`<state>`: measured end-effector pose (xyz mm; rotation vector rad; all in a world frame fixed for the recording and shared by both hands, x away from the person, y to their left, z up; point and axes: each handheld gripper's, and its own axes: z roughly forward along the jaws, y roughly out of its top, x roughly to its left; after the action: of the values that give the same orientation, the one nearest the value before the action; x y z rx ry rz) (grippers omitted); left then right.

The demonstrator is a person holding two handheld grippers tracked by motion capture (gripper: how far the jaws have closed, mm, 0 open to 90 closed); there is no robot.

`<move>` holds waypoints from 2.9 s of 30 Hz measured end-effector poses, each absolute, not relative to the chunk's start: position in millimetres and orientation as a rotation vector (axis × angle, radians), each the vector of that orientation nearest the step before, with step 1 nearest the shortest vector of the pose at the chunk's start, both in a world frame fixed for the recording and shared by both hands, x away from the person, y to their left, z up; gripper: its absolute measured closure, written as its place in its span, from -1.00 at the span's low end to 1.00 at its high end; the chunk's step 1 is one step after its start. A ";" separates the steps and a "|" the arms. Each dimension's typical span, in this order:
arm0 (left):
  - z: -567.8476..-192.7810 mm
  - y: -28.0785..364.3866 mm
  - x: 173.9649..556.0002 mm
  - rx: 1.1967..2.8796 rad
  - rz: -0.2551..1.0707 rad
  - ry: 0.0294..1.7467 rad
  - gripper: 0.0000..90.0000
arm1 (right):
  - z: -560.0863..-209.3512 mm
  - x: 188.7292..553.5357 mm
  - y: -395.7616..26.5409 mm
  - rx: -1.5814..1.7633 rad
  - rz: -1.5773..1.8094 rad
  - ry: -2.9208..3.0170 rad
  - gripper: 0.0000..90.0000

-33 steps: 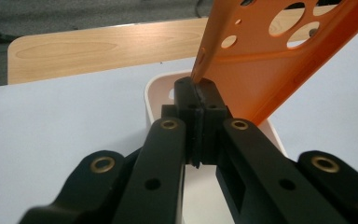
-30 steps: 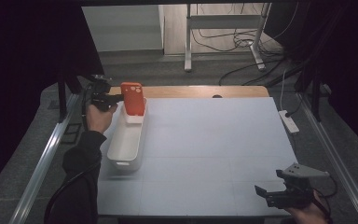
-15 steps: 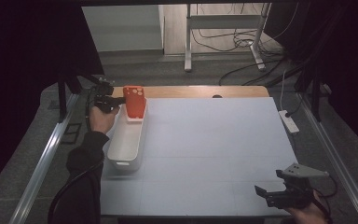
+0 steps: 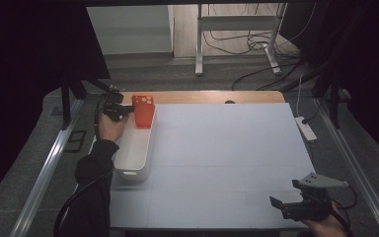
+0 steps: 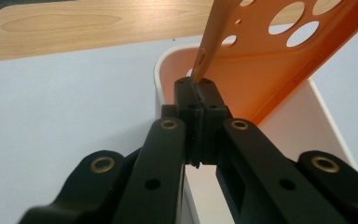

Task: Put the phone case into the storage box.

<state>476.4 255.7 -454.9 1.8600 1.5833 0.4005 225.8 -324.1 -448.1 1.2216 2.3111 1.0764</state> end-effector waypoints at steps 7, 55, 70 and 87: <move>-456.6 254.4 477.9 1.851 0.420 1.581 0.95 | -448.1 225.5 -324.2 1.222 1.078 2.310 -0.97; -447.5 258.3 459.8 1.862 0.440 1.393 -0.56 | -447.6 224.3 -323.4 1.211 1.072 2.309 -0.97; -439.1 258.7 448.0 1.863 0.398 1.332 -0.86 | -447.6 223.9 -323.2 1.205 1.078 2.310 -0.97; -433.8 255.5 431.8 1.878 0.375 1.245 -0.93 | -447.3 223.3 -323.1 1.201 1.076 2.307 -0.97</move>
<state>431.8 255.5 -433.8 1.8779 1.2452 0.3747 223.3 -323.1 -447.3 1.2014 2.3074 1.0756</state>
